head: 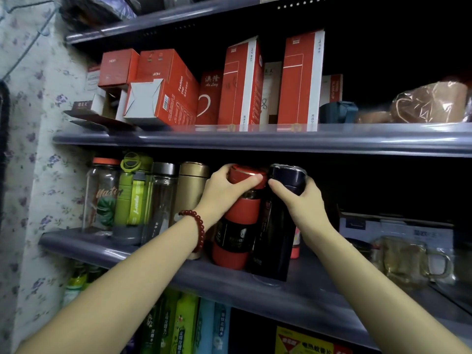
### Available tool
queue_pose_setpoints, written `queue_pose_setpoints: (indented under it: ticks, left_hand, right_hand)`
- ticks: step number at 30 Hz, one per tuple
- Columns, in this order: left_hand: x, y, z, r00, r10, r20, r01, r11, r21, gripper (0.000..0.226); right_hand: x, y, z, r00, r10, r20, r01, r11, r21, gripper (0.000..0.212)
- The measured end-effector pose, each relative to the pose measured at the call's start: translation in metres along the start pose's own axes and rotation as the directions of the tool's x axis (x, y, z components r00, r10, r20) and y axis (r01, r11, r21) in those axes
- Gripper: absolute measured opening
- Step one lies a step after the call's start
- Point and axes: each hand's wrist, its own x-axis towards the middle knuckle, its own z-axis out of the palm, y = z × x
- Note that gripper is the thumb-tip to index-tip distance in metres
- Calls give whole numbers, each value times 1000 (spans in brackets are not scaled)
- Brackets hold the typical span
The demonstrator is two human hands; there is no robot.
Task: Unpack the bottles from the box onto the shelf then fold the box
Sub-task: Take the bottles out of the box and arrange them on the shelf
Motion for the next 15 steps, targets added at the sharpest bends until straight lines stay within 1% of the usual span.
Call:
queue_pose_setpoints:
  ticks: [3,4,6,7,10,12,15]
  left_hand:
    - [5,-6,-4,999,-38,20,37,999,9,50]
    - [5,-9,-5,997,-60,38,60,998,-1,50]
    - [3,-17,-4,986,-119,119,125,991,-44,55]
    - [1,-21,-3,978,-139,158,148,988,-49,57]
    - [-8,-36,0,966,-172,194,184,982,-42,59]
    - [-14,-43,0,965,-161,208,176,983,-56,53]
    - [-22,-44,-3,961,-141,236,166,982,-90,54]
  right_hand:
    - [-3,8,5,997,12,74,-10,1000,-22,64]
    - [-5,12,6,995,10,98,-7,1000,-28,57]
    - [-9,18,7,993,0,117,4,1000,-28,41]
    - [-12,20,7,993,-10,116,12,1000,-21,39]
    - [-16,25,6,991,-15,131,16,1000,-8,44]
    - [-20,31,5,987,-12,158,14,1000,-14,51]
    - [-30,39,1,980,12,197,-5,999,-37,59]
